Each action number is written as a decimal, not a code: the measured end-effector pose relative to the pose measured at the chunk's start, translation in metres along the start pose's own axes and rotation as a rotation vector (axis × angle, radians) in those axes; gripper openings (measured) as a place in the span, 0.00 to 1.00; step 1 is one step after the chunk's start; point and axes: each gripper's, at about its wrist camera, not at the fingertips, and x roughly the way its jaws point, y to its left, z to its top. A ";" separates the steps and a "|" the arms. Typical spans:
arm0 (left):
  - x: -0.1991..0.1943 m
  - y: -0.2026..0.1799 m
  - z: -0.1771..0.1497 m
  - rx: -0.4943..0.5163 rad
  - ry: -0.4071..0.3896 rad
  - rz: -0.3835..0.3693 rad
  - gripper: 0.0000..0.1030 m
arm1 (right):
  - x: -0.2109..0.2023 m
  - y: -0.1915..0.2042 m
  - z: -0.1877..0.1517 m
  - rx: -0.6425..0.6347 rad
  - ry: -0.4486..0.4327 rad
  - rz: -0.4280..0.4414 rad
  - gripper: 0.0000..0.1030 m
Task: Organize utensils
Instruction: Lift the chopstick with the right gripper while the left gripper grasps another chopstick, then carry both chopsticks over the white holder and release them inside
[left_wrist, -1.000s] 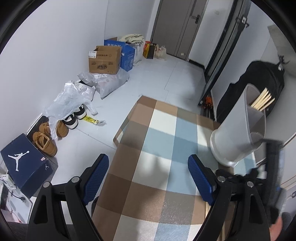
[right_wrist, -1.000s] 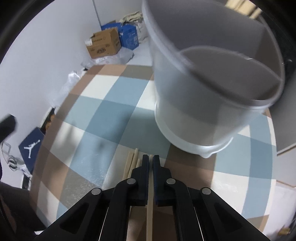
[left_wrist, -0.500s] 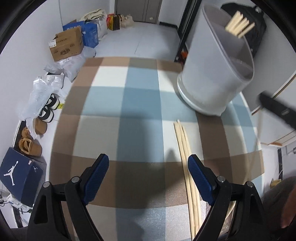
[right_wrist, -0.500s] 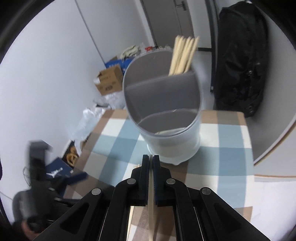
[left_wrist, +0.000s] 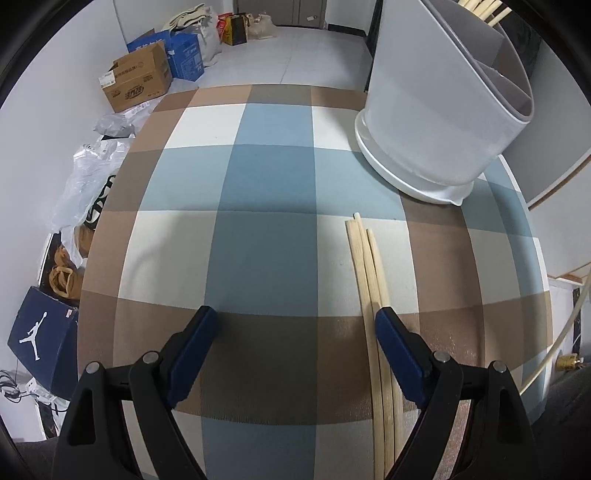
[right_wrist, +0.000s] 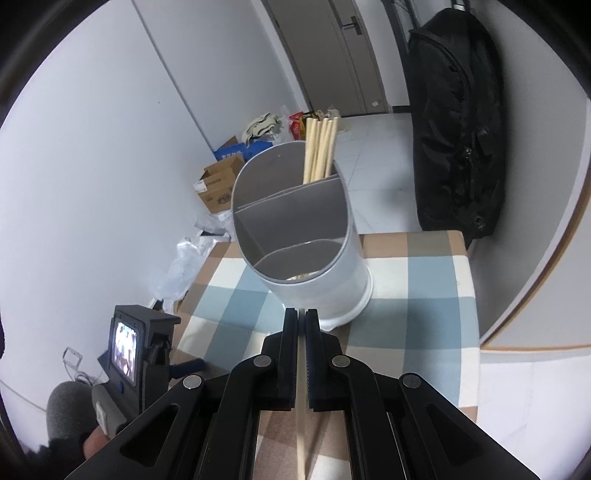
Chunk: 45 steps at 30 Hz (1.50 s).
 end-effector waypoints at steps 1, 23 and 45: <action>0.001 0.000 0.000 -0.003 -0.002 0.005 0.82 | -0.001 -0.002 -0.001 0.003 -0.004 0.001 0.03; 0.015 -0.014 0.024 0.045 0.056 0.076 0.82 | -0.009 -0.024 0.002 0.071 -0.055 0.064 0.03; -0.014 -0.022 0.034 0.050 -0.071 -0.048 0.02 | -0.009 -0.036 0.002 0.107 -0.074 0.075 0.03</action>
